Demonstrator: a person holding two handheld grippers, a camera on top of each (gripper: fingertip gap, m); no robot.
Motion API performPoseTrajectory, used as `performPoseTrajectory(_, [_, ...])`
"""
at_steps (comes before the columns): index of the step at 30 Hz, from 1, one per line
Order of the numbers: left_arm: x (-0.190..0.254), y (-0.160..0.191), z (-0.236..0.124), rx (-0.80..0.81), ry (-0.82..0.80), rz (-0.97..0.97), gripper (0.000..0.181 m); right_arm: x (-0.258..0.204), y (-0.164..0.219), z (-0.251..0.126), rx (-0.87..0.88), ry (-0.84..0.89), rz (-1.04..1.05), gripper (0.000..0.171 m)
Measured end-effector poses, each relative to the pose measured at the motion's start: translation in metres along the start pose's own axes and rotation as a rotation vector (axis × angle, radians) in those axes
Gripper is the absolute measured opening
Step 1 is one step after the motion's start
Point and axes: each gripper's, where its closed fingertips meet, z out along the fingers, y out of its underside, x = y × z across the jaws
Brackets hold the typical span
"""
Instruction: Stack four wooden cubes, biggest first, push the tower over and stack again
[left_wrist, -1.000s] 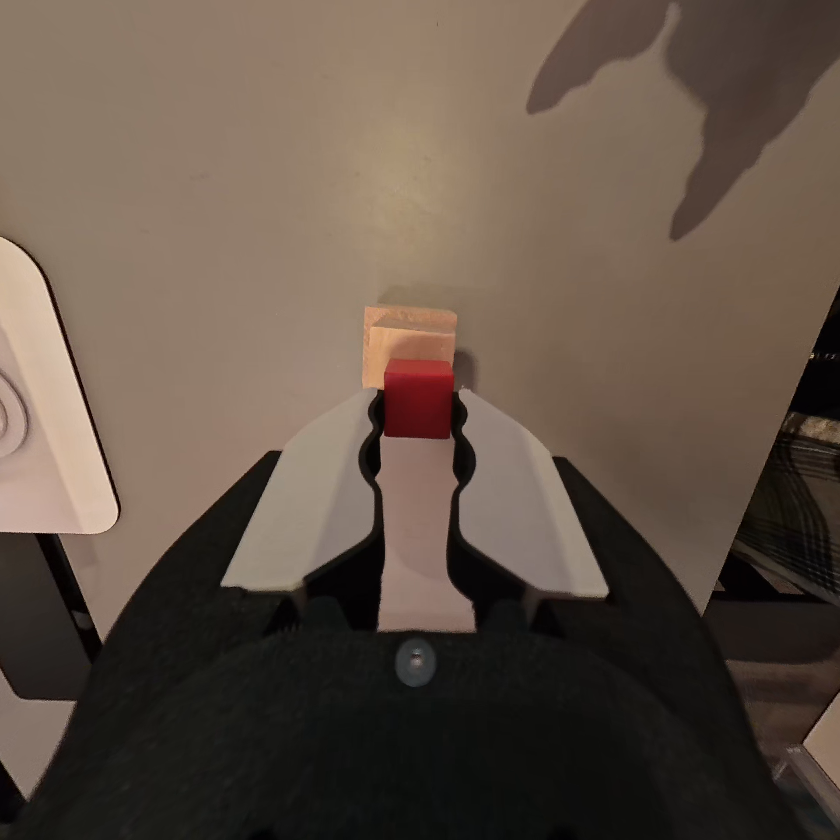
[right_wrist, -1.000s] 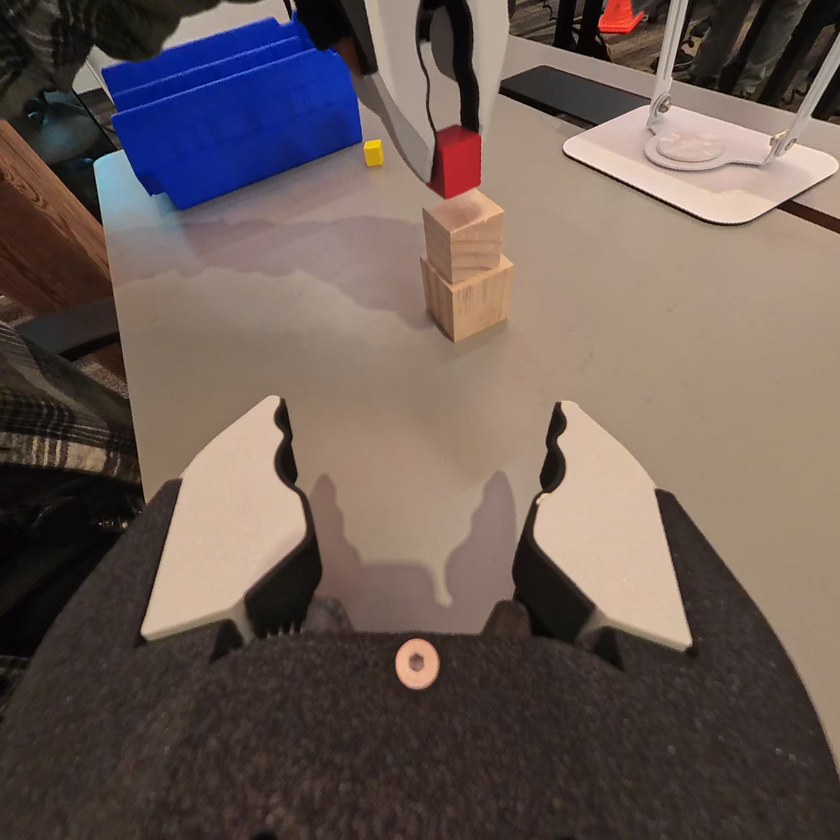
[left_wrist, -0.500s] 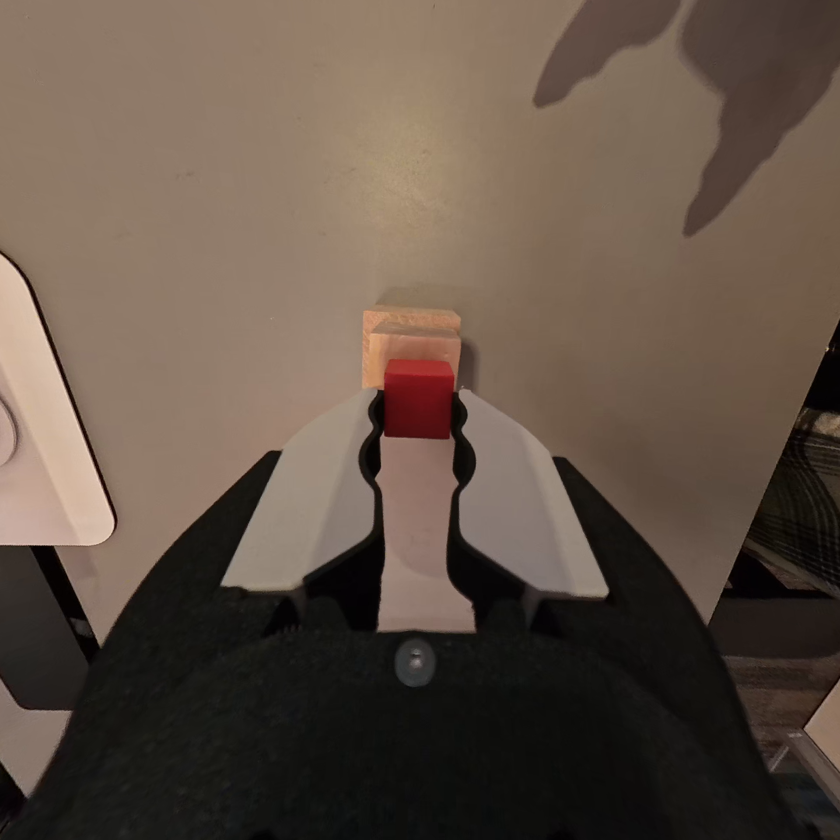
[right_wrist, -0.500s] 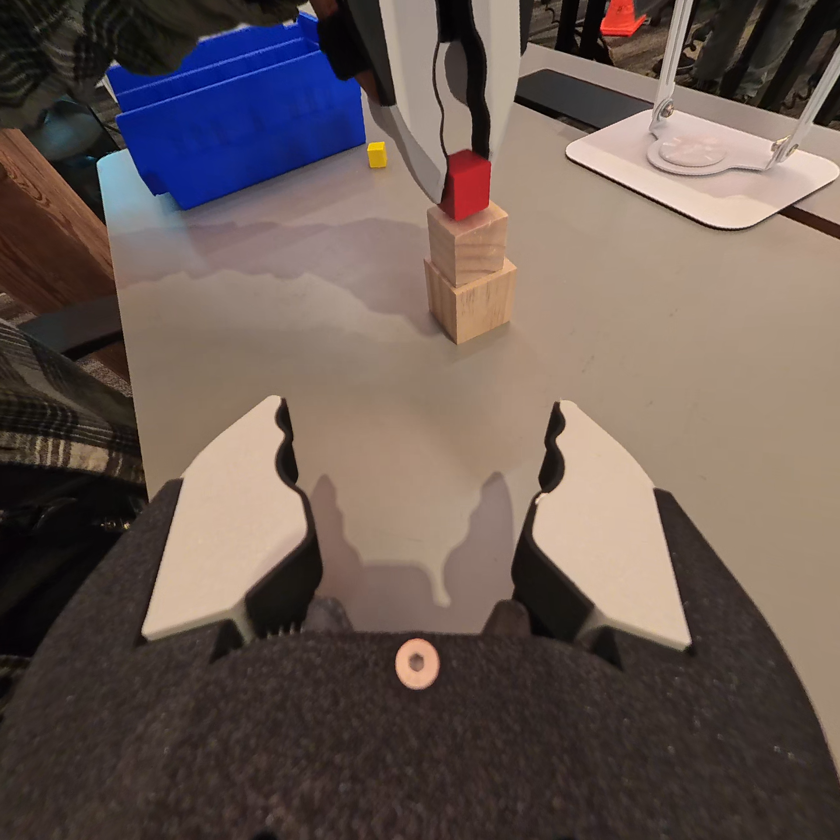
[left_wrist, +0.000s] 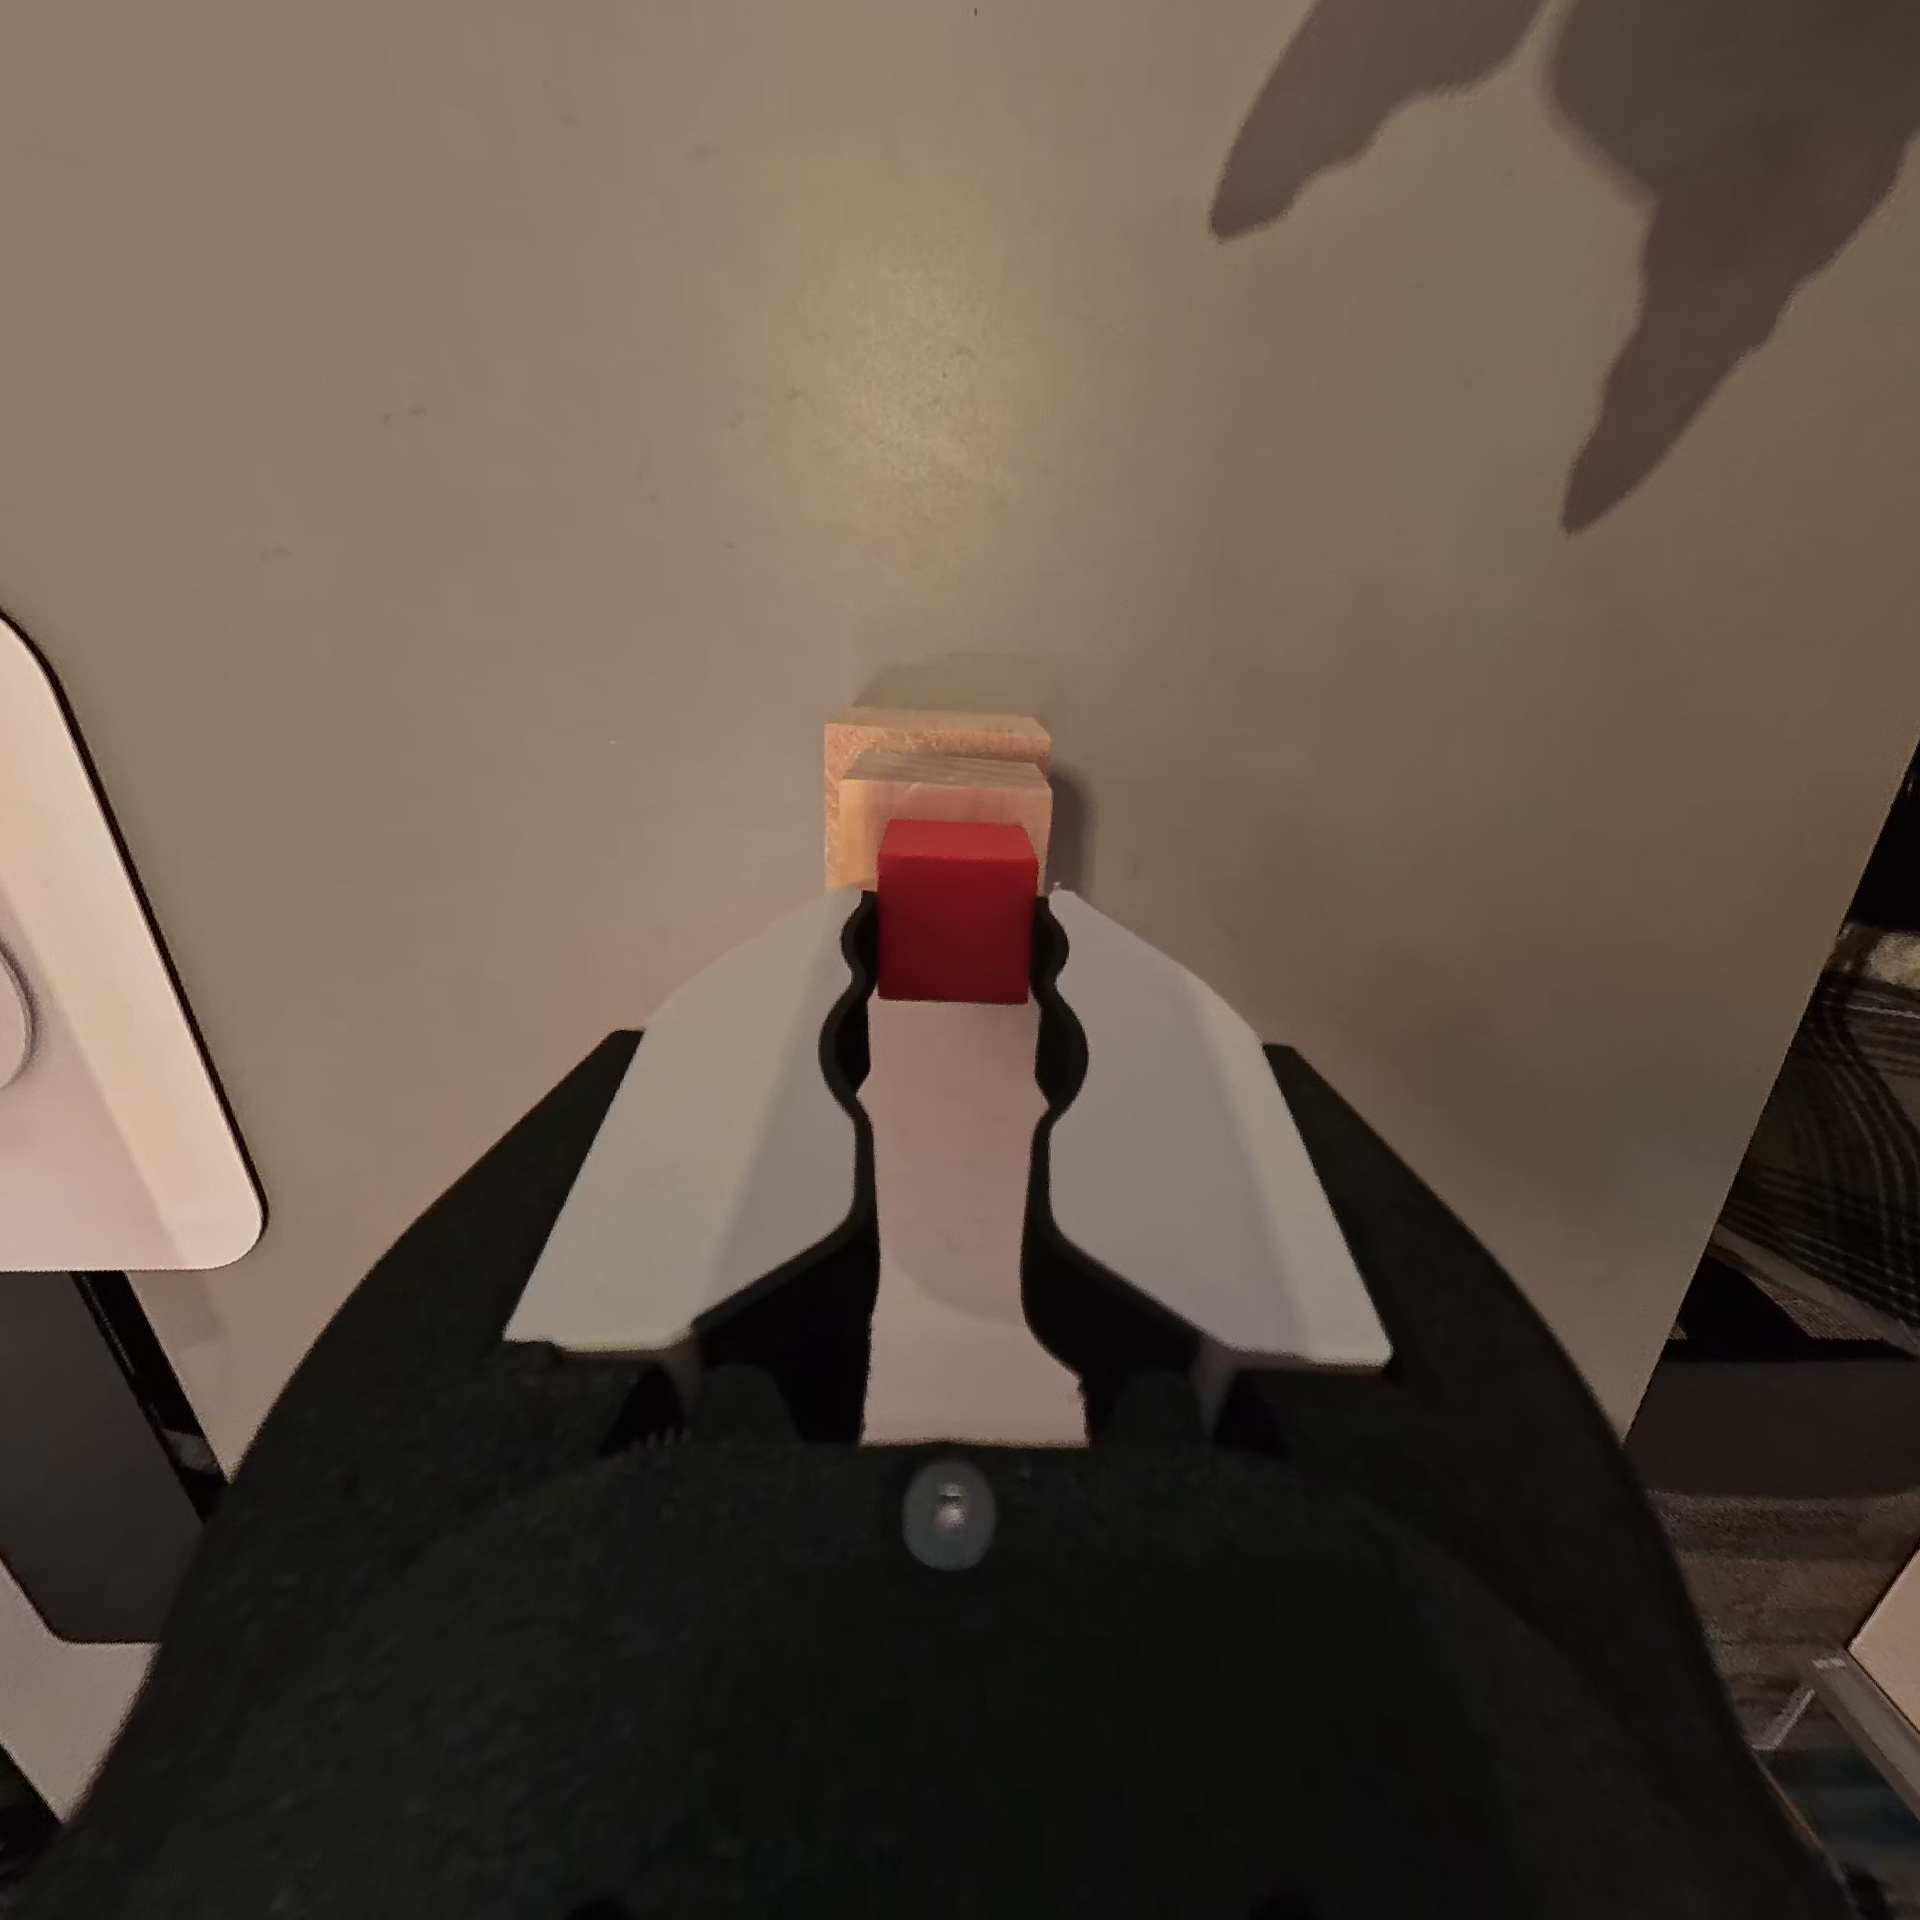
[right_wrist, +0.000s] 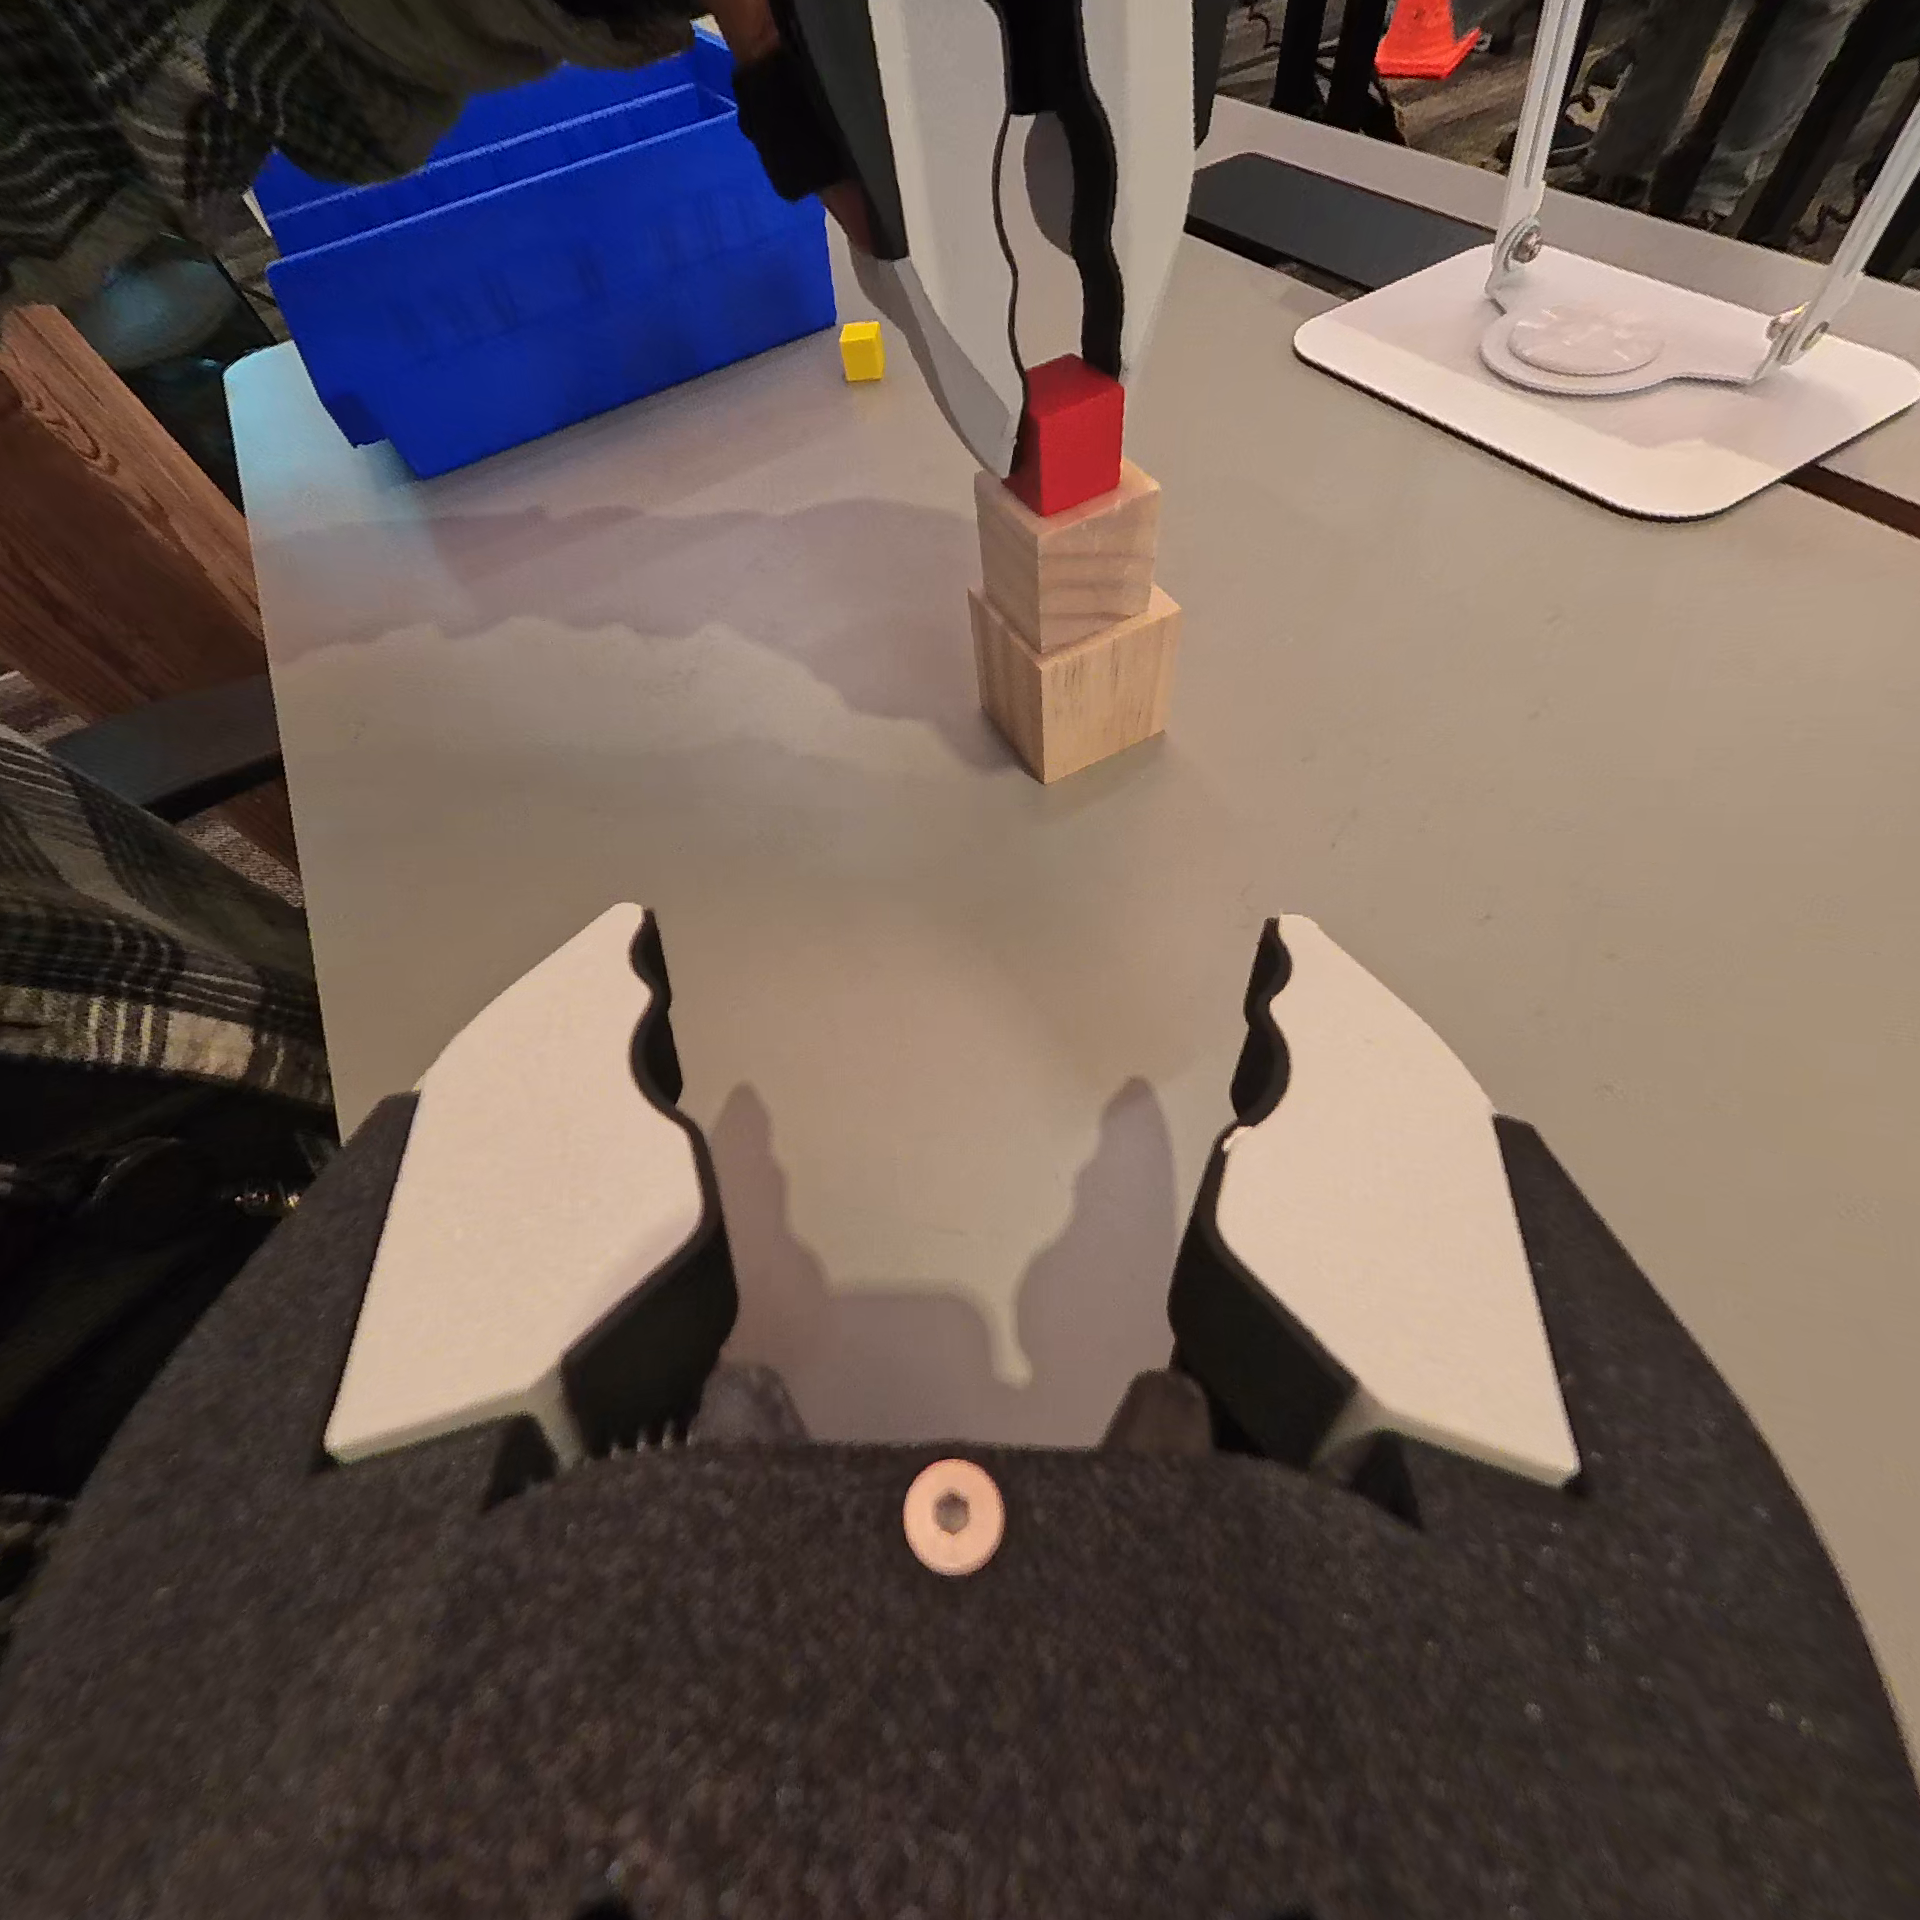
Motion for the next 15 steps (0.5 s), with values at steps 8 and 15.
performPoseTrajectory(8, [0.0, 0.004, 0.005, -0.023, -0.007, 0.009, 0.041, 0.0, 0.0, 0.0, 0.002, -0.001, 0.001, 0.105])
performPoseTrajectory(15, [-0.017, 0.02, -0.03, 0.031, -0.099, 0.0, 0.066, 0.0, 0.001, 0.0, 0.002, -0.001, 0.003, 0.106])
